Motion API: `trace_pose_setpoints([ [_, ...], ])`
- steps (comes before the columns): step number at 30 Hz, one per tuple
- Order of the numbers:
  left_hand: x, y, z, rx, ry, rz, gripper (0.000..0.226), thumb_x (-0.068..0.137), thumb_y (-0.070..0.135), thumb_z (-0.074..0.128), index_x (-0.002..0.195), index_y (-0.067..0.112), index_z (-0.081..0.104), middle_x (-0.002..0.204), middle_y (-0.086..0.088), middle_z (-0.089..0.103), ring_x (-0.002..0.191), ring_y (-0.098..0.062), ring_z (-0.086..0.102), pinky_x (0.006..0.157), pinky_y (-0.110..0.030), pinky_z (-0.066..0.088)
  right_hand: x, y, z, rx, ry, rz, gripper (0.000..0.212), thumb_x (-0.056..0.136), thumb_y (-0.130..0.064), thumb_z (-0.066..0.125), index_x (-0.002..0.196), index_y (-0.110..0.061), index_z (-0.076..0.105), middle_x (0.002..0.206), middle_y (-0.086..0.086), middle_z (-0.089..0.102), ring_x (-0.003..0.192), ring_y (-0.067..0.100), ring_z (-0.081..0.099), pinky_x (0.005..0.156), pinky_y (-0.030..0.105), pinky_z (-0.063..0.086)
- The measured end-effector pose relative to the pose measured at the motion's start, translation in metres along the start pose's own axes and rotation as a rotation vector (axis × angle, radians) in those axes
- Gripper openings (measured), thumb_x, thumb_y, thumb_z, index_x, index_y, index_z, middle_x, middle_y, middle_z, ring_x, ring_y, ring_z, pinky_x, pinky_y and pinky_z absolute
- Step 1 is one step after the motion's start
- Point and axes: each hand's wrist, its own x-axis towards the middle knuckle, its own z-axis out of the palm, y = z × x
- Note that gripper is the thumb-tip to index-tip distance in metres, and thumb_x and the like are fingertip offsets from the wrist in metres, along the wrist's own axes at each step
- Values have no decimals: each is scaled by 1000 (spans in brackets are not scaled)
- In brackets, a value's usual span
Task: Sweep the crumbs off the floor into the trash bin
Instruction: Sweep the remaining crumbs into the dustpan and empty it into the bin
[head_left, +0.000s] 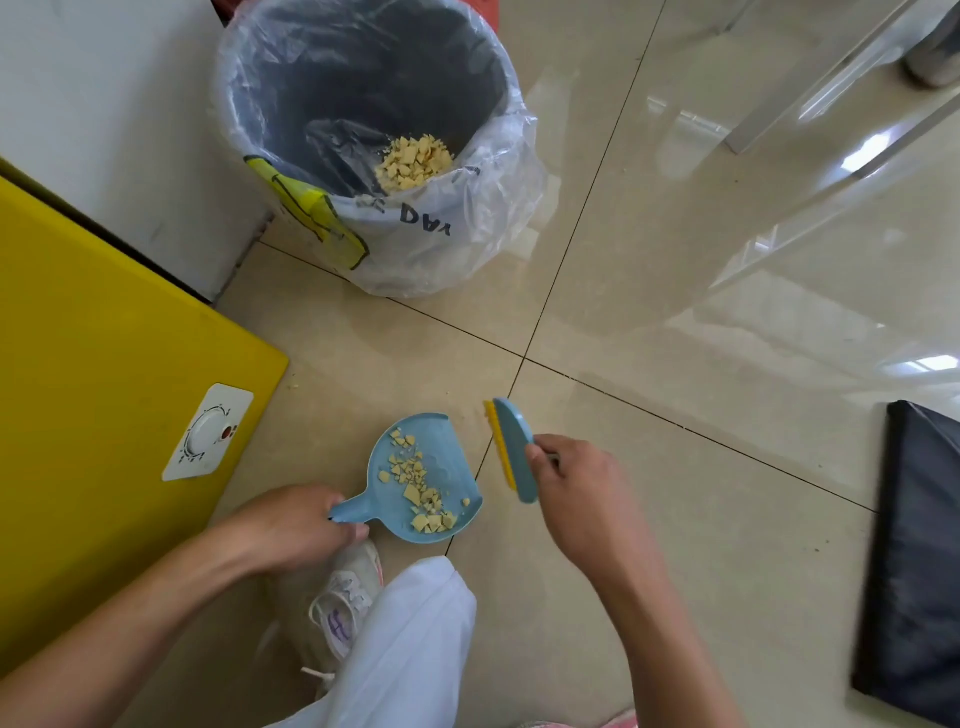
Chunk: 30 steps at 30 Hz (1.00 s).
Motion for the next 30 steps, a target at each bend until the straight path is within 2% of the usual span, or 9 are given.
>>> trace_pose_setpoints([
  [5, -3, -6, 2, 26, 19, -21, 37, 89, 54, 53, 74, 20, 60, 64, 5, 61, 61, -12, 56, 57, -29, 38, 17, -1, 12, -117, 83, -18, 31, 103, -34, 41, 76, -21, 49, 62, 0, 53, 61, 27, 54, 54, 37, 42],
  [8, -7, -11, 10, 5, 33, -41, 36, 90, 55, 54, 80, 23, 66, 70, 4, 69, 67, -12, 64, 59, -29, 44, 22, -9, 38, -221, 45, -58, 28, 103, -36, 37, 89, -20, 56, 72, 3, 58, 69, 33, 60, 60, 38, 49],
  [11, -8, -13, 14, -22, 40, -34, 34, 91, 54, 53, 87, 25, 68, 79, 4, 74, 76, -13, 69, 70, -32, 53, 13, -18, 62, -296, -41, -133, 21, 100, -29, 40, 94, -19, 57, 77, 7, 58, 71, 35, 63, 60, 37, 49],
  [14, -7, -15, 15, -33, 42, -26, 30, 91, 54, 53, 86, 28, 68, 81, 6, 74, 78, -11, 70, 78, -35, 56, 0, -20, 66, -209, -103, -150, 23, 99, -30, 41, 89, -18, 58, 77, 8, 63, 69, 33, 60, 60, 39, 50],
  [17, -9, -17, 19, -64, 81, -22, 26, 91, 52, 54, 85, 30, 67, 80, 7, 73, 77, -10, 68, 75, -34, 55, -7, -18, 47, -4, -108, -128, 33, 102, -35, 41, 78, -17, 54, 60, -1, 52, 57, 20, 49, 55, 38, 43],
  [21, -14, -19, 26, -86, 134, -22, 29, 92, 52, 54, 81, 26, 62, 76, 7, 69, 73, -11, 65, 65, -31, 49, -4, -12, 13, 130, 15, -74, 27, 102, -33, 45, 99, -18, 68, 71, 3, 67, 68, 23, 60, 64, 37, 50],
  [23, -18, -22, 28, -97, 141, -40, 32, 92, 53, 54, 80, 25, 62, 73, 5, 68, 70, -11, 64, 60, -30, 44, 4, -7, 3, 124, 77, -64, 27, 102, -33, 45, 99, -18, 67, 70, 5, 66, 66, 24, 60, 62, 38, 51],
  [27, -27, -26, 32, -144, 138, -67, 34, 93, 54, 54, 77, 25, 62, 72, 4, 68, 68, -10, 62, 59, -30, 41, 32, -6, 8, -105, 158, -91, 26, 101, -32, 41, 80, -23, 52, 59, -1, 53, 54, 20, 50, 49, 35, 39],
  [30, -28, -23, 30, -141, 119, -62, 28, 94, 51, 53, 86, 28, 67, 81, 4, 72, 75, -8, 65, 64, -29, 47, 48, -13, 28, -320, 82, -72, 21, 98, -24, 42, 89, -20, 60, 78, 7, 64, 68, 32, 61, 57, 37, 48],
])
